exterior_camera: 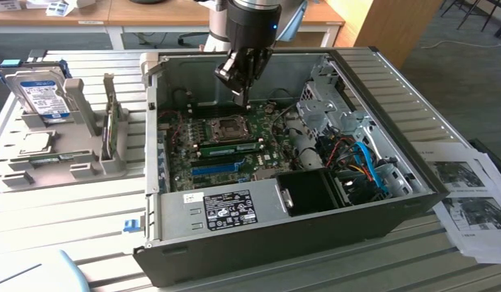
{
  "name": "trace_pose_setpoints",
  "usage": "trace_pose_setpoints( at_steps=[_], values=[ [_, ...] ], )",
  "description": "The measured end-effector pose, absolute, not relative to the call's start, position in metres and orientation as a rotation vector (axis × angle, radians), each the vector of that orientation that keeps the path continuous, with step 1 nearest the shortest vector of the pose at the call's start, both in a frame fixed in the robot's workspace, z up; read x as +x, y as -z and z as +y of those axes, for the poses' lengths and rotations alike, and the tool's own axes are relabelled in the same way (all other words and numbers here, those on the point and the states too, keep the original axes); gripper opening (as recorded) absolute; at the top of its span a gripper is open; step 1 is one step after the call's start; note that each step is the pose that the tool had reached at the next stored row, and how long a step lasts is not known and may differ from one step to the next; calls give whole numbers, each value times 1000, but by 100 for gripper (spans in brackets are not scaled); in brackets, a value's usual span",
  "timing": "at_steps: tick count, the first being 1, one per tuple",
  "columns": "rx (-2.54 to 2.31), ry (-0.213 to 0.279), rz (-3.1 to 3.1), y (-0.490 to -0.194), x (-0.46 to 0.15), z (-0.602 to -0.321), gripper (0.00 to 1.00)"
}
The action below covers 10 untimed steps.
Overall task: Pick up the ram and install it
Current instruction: 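Press down the ram until it locks into place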
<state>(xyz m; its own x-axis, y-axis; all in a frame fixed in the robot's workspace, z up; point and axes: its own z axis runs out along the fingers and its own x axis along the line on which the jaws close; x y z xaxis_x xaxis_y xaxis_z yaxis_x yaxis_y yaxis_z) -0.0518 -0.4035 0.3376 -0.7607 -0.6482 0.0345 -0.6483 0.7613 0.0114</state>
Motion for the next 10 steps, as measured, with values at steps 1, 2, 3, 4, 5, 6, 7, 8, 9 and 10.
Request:
trace_pose_setpoints(
  at_steps=[1,2,3,4,5,6,7,8,9,10],
  values=[
    [1073,-2,-2914,-338,-52,-403,9],
    [1073,-2,-2914,-338,-52,-403,9],
    [1073,-2,-2914,-338,-52,-403,9],
    [1071,-2,-2915,-338,-52,-403,9],
    [1064,-2,-2918,-338,-52,-403,9],
    [1049,-2,-2924,-338,-52,-403,9],
    [1028,-2,-2931,-338,-52,-403,9],
    [1006,-2,-2939,-338,-52,-403,9],
    [982,-1,-2947,-338,-52,-403,9],
    [958,-1,-2955,-338,-52,-403,9]
  ],
)
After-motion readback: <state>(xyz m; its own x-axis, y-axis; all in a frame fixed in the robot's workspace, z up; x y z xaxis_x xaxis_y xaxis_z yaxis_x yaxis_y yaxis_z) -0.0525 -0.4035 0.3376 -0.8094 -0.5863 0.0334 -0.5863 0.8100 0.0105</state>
